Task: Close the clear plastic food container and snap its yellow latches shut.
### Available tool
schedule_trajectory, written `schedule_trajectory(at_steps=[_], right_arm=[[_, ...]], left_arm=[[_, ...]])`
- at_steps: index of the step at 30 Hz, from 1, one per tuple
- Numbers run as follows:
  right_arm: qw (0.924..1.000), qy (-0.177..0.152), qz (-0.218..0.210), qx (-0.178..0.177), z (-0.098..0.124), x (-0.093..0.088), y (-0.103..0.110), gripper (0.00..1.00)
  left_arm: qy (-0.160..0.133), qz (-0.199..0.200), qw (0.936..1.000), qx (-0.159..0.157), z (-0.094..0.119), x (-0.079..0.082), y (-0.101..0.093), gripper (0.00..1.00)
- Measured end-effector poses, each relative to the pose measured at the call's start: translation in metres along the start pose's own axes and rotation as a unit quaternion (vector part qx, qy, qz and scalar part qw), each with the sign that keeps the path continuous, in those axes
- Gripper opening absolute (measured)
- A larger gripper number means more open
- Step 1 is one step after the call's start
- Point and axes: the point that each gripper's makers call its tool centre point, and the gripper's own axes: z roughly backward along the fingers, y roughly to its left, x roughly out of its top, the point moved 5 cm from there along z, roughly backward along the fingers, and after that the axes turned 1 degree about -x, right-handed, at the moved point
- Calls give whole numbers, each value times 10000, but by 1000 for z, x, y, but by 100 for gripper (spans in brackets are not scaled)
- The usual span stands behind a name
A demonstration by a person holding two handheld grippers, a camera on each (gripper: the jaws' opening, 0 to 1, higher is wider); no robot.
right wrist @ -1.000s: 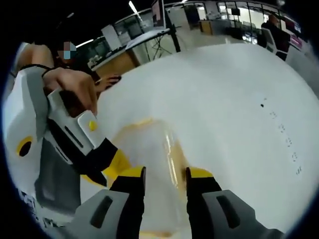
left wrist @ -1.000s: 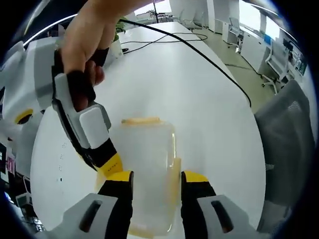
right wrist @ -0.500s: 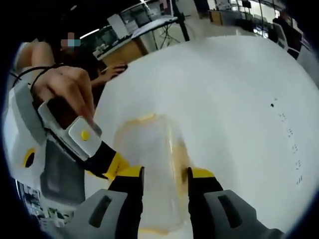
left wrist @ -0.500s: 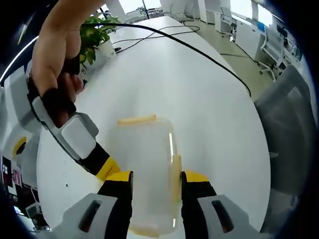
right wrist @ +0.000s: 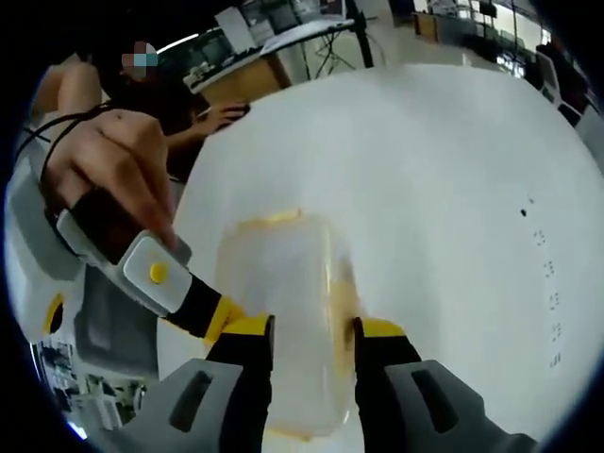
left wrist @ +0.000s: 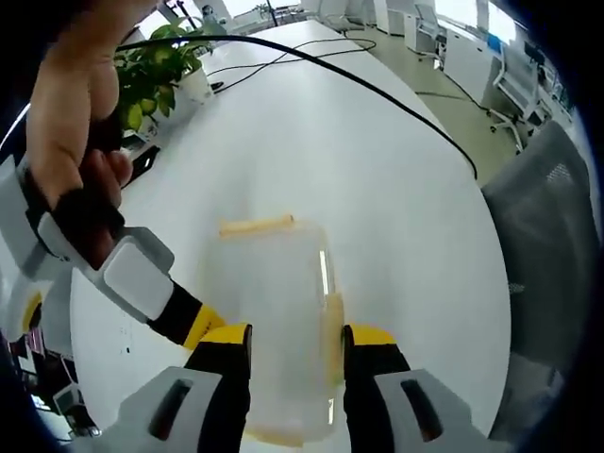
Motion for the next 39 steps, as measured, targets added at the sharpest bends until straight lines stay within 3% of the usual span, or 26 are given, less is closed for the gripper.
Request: schedule_trajectory(at_steps=[15, 31, 37, 38, 39], right_arm=[[9994, 318, 16, 117, -2, 1, -4, 30], [9993, 350, -32, 112, -3, 1, -7, 29], [9984, 542, 64, 149, -7, 2, -1, 26], [9968, 783, -183, 22, -4, -5, -2, 26], [9979, 628, -19, 139, -5, -2, -7, 26]], left_arm=[[25, 51, 10000, -63, -1, 0, 1, 32], [5, 90, 9999, -86, -2, -1, 2, 31], [53, 200, 9997, -111, -3, 0, 1, 28], [13, 223, 9996, -157, -3, 2, -1, 28], [69, 162, 9998, -85, -2, 1, -1, 27]])
